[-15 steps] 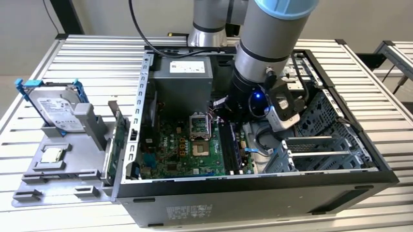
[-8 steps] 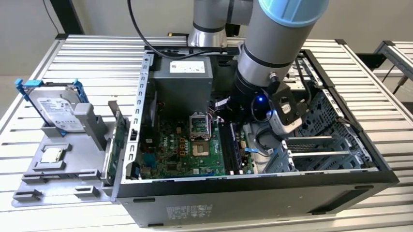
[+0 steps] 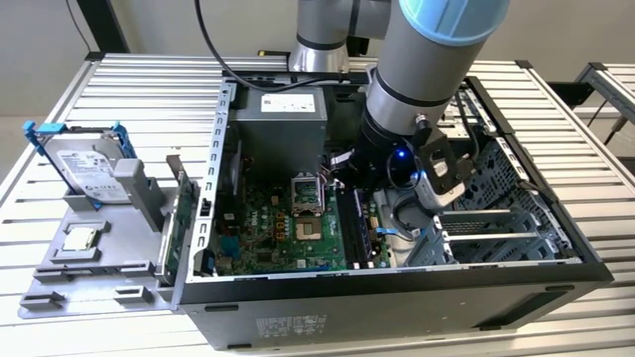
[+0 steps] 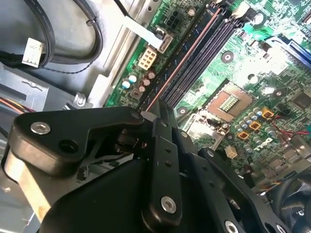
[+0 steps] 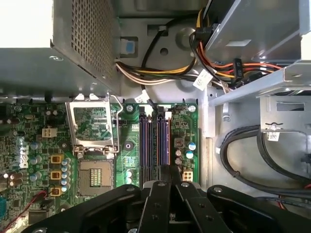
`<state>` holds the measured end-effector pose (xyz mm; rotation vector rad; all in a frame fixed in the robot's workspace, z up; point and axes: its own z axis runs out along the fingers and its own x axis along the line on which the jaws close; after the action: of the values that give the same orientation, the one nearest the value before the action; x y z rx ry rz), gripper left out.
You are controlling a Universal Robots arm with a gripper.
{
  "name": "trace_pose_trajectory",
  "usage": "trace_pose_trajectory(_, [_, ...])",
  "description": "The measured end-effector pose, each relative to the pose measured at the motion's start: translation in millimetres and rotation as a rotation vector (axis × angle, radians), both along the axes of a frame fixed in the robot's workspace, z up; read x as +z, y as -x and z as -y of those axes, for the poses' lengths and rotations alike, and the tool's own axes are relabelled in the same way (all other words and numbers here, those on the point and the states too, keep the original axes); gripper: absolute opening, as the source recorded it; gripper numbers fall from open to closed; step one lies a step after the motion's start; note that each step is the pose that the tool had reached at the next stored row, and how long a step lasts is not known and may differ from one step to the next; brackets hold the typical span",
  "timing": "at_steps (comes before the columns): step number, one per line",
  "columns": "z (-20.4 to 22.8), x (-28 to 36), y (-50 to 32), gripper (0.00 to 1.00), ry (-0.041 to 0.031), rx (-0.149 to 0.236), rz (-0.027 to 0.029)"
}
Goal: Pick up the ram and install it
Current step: 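Press down the ram until it locks into place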
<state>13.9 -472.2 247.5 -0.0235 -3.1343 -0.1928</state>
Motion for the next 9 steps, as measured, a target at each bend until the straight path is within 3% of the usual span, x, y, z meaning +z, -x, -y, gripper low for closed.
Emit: trace_pose_trajectory(9, [0.0,0.0,0.0,0.00,0.0002,0.131,0.0003])
